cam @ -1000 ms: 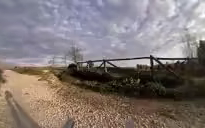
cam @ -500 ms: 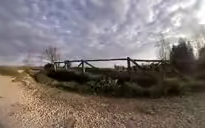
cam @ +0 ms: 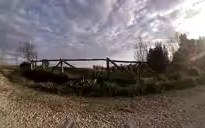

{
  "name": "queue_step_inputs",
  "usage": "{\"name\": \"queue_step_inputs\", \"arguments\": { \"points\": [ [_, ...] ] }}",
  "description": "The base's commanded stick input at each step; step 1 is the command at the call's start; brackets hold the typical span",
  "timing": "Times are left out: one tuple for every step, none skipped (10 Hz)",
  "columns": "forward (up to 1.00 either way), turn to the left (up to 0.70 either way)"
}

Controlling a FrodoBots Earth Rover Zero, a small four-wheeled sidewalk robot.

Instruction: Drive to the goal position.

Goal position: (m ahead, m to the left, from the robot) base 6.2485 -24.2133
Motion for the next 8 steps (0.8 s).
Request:
{"name": "queue_step_inputs", "arguments": {
  "points": [
    [0.00, -0.50],
    [0.00, -0.50],
    [0.00, -0.50],
    [0.00, -0.50],
    [0.00, -0.50],
    [0.00, -0.50],
    [0.00, -0.50],
    [0.00, -0.50]
  ]
}}
